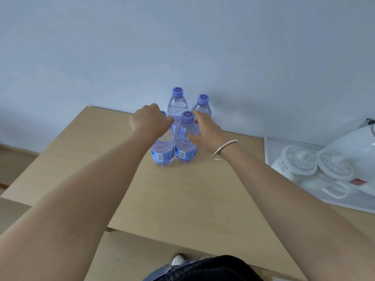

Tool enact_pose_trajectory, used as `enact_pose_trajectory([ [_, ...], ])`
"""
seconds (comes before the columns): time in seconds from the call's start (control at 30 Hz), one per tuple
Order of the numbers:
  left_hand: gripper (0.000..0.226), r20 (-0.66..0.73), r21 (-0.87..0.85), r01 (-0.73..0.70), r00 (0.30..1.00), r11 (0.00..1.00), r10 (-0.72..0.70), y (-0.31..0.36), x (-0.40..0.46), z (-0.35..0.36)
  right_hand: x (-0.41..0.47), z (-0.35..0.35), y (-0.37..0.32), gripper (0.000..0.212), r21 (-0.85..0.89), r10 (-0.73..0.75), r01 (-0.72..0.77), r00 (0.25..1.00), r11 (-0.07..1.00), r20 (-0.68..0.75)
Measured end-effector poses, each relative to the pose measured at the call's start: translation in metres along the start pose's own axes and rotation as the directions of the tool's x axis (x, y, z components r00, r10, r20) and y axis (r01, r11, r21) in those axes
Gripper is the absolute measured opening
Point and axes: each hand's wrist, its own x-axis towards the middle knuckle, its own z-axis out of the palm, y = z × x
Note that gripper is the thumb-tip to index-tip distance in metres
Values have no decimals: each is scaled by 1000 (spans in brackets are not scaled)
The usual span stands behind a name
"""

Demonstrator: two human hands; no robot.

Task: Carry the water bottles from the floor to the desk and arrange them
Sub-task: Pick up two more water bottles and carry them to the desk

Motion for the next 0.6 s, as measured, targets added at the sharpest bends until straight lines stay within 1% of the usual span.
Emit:
enact_pose_trajectory([
  [0.13,29,-41,-131,87,995,988,-93,-4,-13,6,-23,11,10,57,79,82,-82,997,994,-4],
  [0.2,36,-32,-227,172,982,959,-184,-6,-20,10,-37,16,14,45,110,108,-106,994,988,-8],
  [0.23,43,-13,-273,219,973,937,-231,-7,-24,13,-45,18,15,40,109,120,-119,993,987,2],
  [0.3,57,61,-384,327,942,864,-330,-8,-37,21,-63,22,19,39,109,134,-136,991,985,19],
  [0.4,64,124,-542,415,900,731,-418,0,-53,31,-88,23,25,50,88,150,-151,988,985,25],
  [0.43,71,159,-578,453,879,679,-450,4,-57,34,-98,20,28,51,73,166,-167,986,983,27],
  [0.5,89,234,-649,539,813,536,-534,11,-64,34,-120,13,34,51,69,205,-206,978,976,26],
  [0.53,94,268,-677,558,794,480,-545,16,-70,33,-134,8,38,51,78,224,-224,975,971,14],
  [0.57,95,289,-691,558,797,460,-531,17,-73,37,-150,3,43,50,90,240,-239,971,967,-3],
  [0.6,92,313,-703,548,810,452,-495,20,-83,38,-167,-3,49,48,96,261,-258,965,961,-18],
])
